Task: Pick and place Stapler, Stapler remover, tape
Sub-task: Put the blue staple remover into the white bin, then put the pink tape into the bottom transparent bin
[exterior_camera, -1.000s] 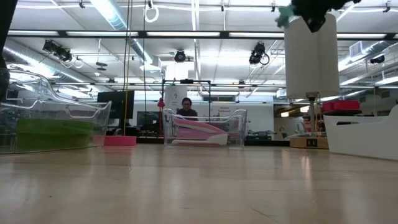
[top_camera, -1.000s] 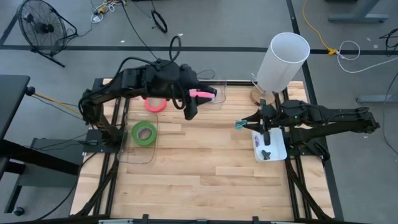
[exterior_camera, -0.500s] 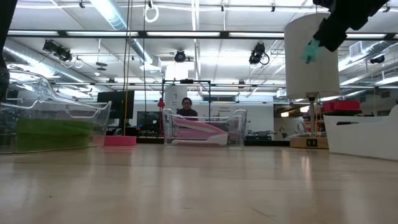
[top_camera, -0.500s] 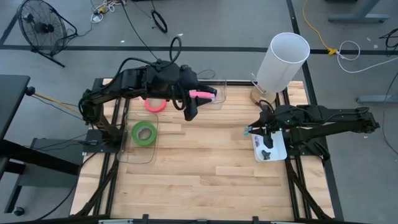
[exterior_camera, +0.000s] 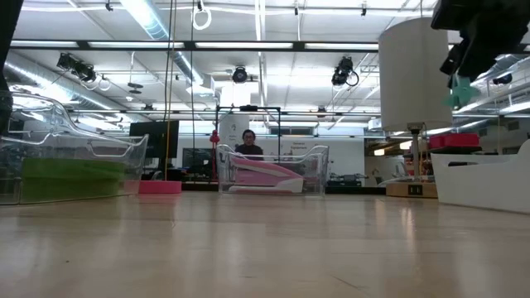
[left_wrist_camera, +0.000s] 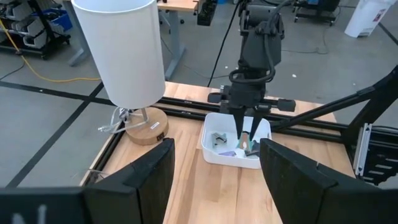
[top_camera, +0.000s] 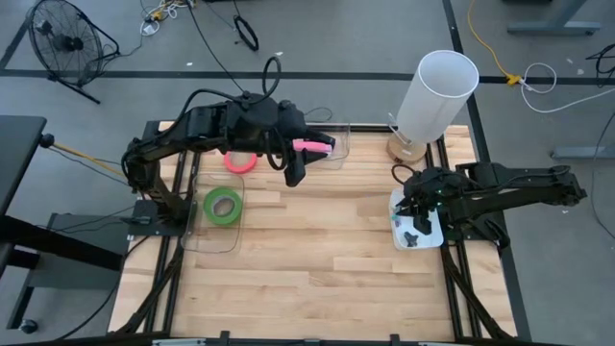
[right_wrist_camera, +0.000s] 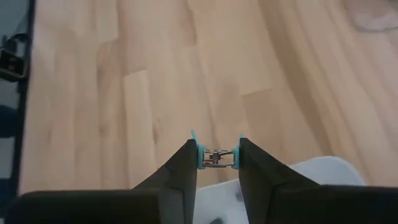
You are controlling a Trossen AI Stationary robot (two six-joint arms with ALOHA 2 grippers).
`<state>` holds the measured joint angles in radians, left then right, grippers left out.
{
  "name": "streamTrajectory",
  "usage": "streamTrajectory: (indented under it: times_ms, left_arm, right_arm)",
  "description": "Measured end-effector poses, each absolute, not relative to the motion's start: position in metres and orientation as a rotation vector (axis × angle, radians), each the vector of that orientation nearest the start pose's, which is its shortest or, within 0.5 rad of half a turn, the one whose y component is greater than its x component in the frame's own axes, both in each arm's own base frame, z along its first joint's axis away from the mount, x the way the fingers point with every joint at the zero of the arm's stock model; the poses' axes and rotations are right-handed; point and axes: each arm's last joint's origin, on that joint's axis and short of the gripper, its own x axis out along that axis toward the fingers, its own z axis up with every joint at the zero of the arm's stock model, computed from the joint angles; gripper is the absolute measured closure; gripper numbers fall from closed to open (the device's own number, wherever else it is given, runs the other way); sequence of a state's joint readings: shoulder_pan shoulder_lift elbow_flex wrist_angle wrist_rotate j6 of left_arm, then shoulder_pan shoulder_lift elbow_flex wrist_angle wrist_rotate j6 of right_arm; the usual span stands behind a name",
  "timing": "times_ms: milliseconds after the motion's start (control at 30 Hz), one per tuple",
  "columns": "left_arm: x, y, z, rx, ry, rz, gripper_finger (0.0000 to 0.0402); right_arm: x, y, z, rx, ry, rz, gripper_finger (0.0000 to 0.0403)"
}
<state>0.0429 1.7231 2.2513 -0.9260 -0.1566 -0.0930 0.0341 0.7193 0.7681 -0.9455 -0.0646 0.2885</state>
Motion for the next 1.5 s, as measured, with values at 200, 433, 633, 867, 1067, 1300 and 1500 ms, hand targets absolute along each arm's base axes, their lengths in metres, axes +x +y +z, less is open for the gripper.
streamTrajectory:
  times_ms: [200,433,633,867,1067,1300,1500]
  left_arm:
    - [0.33,0.019,0.502,-0.068,0.389,0.215,0.0165]
    - [0.33,0.019,0.502,-0.068,0.389,0.215,0.0165]
    - [0.33,0.019,0.502,-0.066,0.388,0.215,0.0165]
    - [0.33,0.019,0.502,-0.066,0.388,0.215,0.0165]
    - [0.33,0.019,0.502,-0.066,0.389,0.215,0.0165]
    - [0.33,0.019,0.502,-0.066,0.389,0.215,0.0165]
    - [0.33,0.019,0.502,-0.057,0.391,0.213,0.0165]
  right_arm:
    - [0.117,0.007,0.269,0.308,0.984,-0.037,0.0311]
    - [0.108,0.006,0.264,0.304,1.097,-0.058,0.0311]
    - [0.101,0.005,0.26,0.285,1.171,-0.096,0.0311]
    - [0.097,0.003,0.259,0.246,1.212,-0.156,0.031]
    - [0.096,0.003,0.258,0.243,1.226,-0.17,0.0307]
    - [0.098,0.003,0.256,0.275,1.264,-0.202,0.0228]
    - [0.103,0.003,0.257,0.268,1.222,-0.177,0.0154]
